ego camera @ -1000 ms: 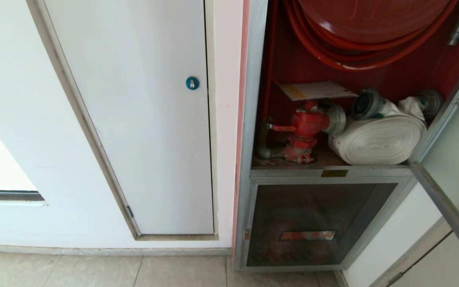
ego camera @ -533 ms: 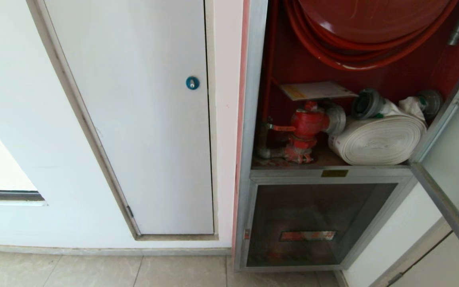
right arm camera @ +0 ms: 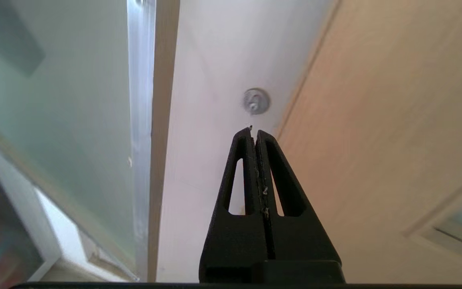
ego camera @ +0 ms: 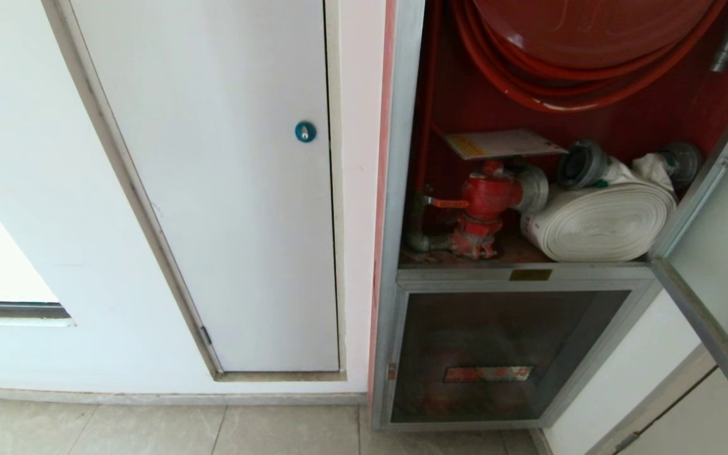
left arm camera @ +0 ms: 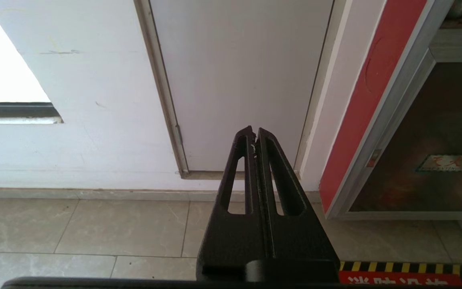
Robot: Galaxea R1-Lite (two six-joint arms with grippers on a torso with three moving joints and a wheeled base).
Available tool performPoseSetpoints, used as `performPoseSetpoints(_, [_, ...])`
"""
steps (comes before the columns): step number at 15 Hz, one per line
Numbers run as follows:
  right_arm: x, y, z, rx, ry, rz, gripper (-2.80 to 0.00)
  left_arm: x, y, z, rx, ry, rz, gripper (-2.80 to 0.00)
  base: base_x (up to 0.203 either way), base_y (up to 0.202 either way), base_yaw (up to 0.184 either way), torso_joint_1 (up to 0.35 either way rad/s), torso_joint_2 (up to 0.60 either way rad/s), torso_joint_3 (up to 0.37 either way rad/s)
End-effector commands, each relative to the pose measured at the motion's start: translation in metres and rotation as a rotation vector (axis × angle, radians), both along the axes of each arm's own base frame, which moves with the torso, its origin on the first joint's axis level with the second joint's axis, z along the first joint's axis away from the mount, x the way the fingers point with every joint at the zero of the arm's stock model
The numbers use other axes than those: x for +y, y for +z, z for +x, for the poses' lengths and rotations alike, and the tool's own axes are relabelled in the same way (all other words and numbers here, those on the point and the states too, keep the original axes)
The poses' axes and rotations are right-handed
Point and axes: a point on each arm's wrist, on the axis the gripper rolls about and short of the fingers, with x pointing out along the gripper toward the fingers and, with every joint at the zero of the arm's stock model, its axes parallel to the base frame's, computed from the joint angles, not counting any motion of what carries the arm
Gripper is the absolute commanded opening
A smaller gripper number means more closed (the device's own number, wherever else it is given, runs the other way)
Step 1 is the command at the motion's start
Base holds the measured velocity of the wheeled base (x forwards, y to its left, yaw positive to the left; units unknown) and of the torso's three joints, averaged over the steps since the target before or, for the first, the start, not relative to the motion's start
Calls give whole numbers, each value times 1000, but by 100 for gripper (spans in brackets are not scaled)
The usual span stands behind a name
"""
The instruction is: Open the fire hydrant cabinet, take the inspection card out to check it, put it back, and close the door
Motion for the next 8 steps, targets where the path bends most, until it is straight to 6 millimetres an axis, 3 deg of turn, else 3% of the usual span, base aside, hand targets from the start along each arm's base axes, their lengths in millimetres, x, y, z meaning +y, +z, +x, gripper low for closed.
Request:
performPoseSetpoints(1, [5,9,10,14,-54,7,-280,0,0,0,2,1,0,-280,0,0,0,0,0,0])
performPoseSetpoints(8, [-2,22,31,22,-82,18,-280,0,0,0,3,1,0,-280,0,0,0,0,0,0])
